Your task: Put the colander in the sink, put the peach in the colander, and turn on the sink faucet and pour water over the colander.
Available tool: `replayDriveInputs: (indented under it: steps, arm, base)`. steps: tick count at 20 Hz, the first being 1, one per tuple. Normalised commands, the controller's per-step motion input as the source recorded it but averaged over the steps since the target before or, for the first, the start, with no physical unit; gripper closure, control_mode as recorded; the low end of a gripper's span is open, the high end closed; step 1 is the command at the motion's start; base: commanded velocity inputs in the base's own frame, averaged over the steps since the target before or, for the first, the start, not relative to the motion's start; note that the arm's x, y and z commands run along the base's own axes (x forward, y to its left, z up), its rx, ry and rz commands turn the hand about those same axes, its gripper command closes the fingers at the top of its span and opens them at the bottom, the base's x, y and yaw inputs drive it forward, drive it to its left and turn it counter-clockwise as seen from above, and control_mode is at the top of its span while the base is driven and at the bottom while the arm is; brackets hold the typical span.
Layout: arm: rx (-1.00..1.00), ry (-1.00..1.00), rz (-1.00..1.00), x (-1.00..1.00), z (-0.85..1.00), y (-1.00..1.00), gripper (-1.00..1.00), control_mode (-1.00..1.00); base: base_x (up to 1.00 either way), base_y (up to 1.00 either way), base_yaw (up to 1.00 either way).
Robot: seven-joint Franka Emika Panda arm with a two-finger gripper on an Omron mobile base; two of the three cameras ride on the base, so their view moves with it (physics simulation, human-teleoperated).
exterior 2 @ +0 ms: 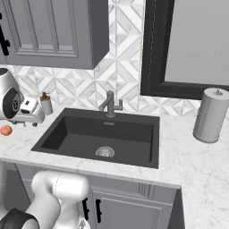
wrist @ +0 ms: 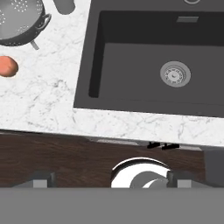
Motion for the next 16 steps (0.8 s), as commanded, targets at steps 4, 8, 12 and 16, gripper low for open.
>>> replayDriveInputs:
  steps: [4, 8, 12, 16]
  arm:
    - [0.0, 0.0, 0.0, 0.0, -0.03, 0.47, -1.0, -1.0]
    - [0.0, 0.0, 0.0, 0.02, -0.03, 0.4, -1.0, -1.0]
    - [0.0, 0.0, 0.0, 0.06, -0.11, 0.48, -1.0, -1.0]
    - [0.0, 0.0, 0.0, 0.07, -0.16, 0.49, -1.0, -1.0]
  base:
    - [0.0, 0.0, 0.0]
    - [0.0, 0.0, 0.0]
    - [0.0, 0.0, 0.0]
    - [0.0, 0.0, 0.0]
